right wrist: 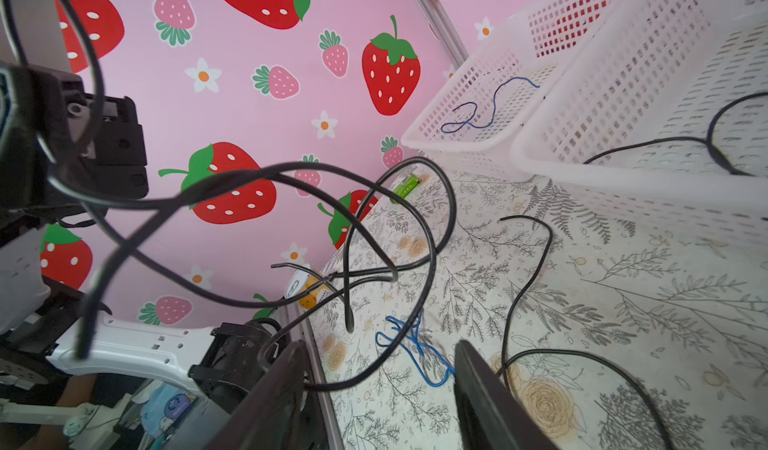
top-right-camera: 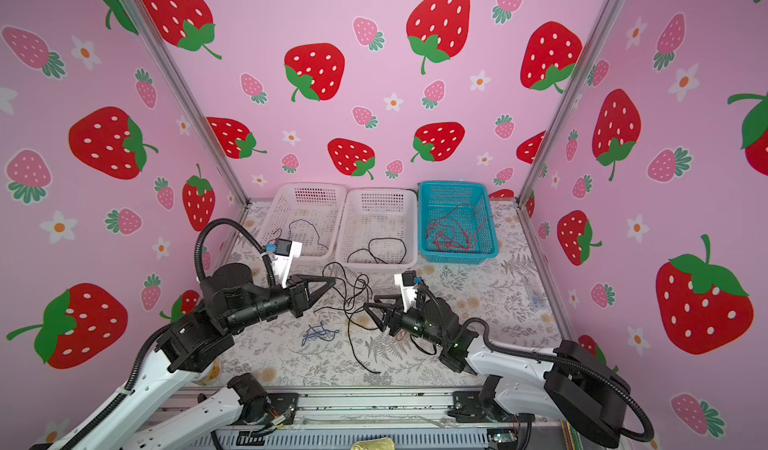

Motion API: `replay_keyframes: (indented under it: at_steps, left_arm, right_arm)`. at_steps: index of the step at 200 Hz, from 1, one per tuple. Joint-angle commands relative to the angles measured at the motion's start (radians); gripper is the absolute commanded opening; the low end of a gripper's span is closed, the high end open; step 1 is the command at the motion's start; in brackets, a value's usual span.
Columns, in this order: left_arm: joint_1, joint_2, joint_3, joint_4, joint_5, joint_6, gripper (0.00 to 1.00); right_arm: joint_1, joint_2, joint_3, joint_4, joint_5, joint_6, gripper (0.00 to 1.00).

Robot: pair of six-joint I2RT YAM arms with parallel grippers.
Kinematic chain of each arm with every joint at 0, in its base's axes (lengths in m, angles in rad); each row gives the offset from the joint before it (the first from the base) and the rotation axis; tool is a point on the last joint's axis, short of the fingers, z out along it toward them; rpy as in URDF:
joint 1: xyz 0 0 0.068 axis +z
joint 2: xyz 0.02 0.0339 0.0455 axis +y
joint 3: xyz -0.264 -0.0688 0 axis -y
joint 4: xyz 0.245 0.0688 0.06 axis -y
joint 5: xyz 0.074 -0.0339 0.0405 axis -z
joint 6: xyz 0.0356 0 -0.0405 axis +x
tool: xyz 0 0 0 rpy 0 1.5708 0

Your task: Untangle the cables

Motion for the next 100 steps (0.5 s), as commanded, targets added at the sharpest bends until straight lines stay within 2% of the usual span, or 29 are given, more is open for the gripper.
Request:
replay_keyframes:
  at_steps: [1,52,100]
  left_arm:
    - [-0.007,-0.016,-0.012,0.045,0.017,-0.015,0.0]
    - [-0.01,-0.03,-0.026,0.059,0.014,-0.014,0.0]
    - [-0.01,-0.042,-0.026,0.049,-0.001,0.006,0.0]
  right_arm:
    - [0.007,0.029,0.043,0.097,-0.049,0.082,0.54]
    - [0.007,0.115,0.041,0.195,-0.082,0.14,0.52]
    - [0.007,0.109,0.046,0.163,-0.061,0.121,0.29]
